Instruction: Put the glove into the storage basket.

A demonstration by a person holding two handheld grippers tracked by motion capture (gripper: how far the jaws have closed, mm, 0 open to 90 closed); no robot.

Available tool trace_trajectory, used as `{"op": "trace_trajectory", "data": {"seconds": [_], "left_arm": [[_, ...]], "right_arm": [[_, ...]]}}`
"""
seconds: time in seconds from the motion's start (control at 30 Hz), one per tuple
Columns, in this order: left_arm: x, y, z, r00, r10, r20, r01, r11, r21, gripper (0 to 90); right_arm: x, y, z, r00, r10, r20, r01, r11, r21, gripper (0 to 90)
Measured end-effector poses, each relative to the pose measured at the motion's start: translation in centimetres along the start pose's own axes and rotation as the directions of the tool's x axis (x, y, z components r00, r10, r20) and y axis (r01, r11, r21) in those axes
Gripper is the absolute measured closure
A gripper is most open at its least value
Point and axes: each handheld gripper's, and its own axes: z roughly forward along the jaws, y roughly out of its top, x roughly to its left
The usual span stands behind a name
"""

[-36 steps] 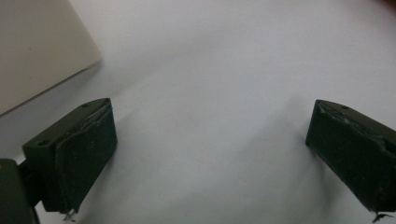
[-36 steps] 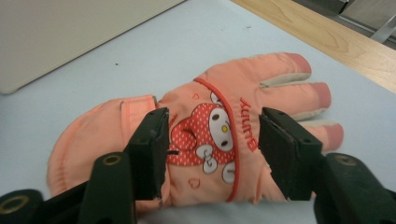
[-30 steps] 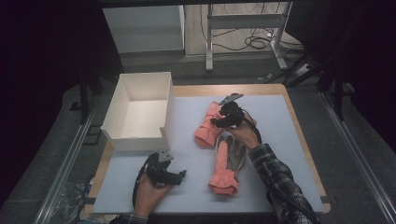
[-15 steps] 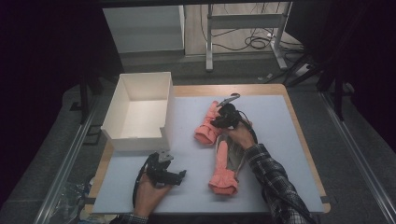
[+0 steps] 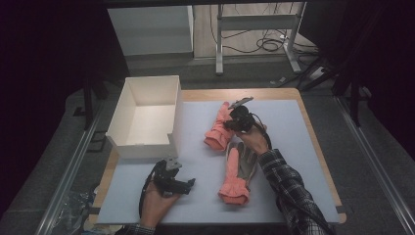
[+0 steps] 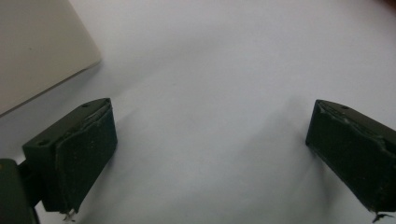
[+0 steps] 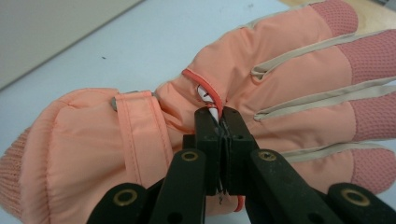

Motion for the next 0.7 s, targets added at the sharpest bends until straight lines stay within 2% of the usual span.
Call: {"op": "trace_trajectory", "data": {"seconds": [0.13,0.37,0.6,0.63,0.7], "left_arm": [[0.0,0.0,0.0,1.0,0.002,-0.001,-0.002,1.0,0.0,2.2],[0.0,0.0,0.0,1.0,0.003,-0.001,-0.003,1.0,0.001,2.2],[0.0,0.0,0.0,1.0,0.001,0.0,-0.001,1.0,-0.002,2.2],[0.0,0.0,0.0,1.0,0.002,0.0,-0.002,1.0,-0.002,2.2],[0.0,0.0,0.0,1.0,0.001,0.0,-0.001,1.0,-0.002,2.2]], "right_arm": [[0.1,0.5,-0.8,0.9998,-0.006,-0.018,0.006,1.0,-0.015,86.9],[0.7,2.1,-3.3,0.9975,-0.03,-0.064,0.027,0.999,-0.04,86.8],[1.3,2.6,-5.3,0.9947,-0.05,-0.09,0.047,0.998,-0.044,86.7],[1.5,2.6,-6.2,0.9938,-0.058,-0.095,0.054,0.998,-0.041,86.6],[1.7,2.6,-6.9,0.9929,-0.064,-0.1,0.06,0.997,-0.039,86.6]]}}
